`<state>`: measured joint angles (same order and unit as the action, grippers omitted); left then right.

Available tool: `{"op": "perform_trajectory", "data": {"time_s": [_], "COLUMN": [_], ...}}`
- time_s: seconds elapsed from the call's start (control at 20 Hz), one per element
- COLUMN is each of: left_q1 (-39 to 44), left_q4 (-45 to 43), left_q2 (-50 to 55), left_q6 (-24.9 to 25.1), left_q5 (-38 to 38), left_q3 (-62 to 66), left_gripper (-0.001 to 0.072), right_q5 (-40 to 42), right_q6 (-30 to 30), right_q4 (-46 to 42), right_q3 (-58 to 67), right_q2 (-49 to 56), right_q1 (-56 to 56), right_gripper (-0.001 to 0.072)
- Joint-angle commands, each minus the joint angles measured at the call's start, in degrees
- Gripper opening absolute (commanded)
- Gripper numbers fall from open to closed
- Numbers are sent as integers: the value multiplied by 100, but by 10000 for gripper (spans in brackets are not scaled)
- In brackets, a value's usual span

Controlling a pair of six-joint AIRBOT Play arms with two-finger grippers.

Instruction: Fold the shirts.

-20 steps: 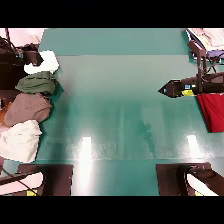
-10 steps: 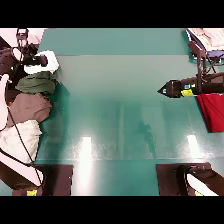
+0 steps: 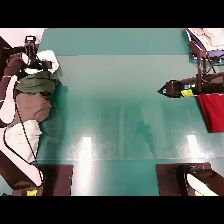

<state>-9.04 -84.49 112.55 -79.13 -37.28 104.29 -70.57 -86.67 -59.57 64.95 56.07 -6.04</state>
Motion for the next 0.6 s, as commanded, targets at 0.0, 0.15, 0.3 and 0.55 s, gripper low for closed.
{"op": "perform_trajectory", "data": {"time_s": [0.0,0.15,0.3,0.55], "left_q1": [-7,-7,0,0], "left_q4": [61,286,927,4022], "left_q2": [50,22,-299,-1812], "left_q6": [7,4,92,1928], "left_q5": [122,-343,-868,-1386], "left_q3": [52,516,1320,1552], "left_gripper": [27,26,26,26], "right_q5": [-24,-11,127,774], "right_q6": [-33,-33,-33,-28], "right_q4": [2,0,2,-17], "right_q3": [0,0,2,452], "right_q2": [-4,-4,-4,-17], "right_q1": [-4,-4,-4,35], "right_gripper": [15,15,15,15]}}
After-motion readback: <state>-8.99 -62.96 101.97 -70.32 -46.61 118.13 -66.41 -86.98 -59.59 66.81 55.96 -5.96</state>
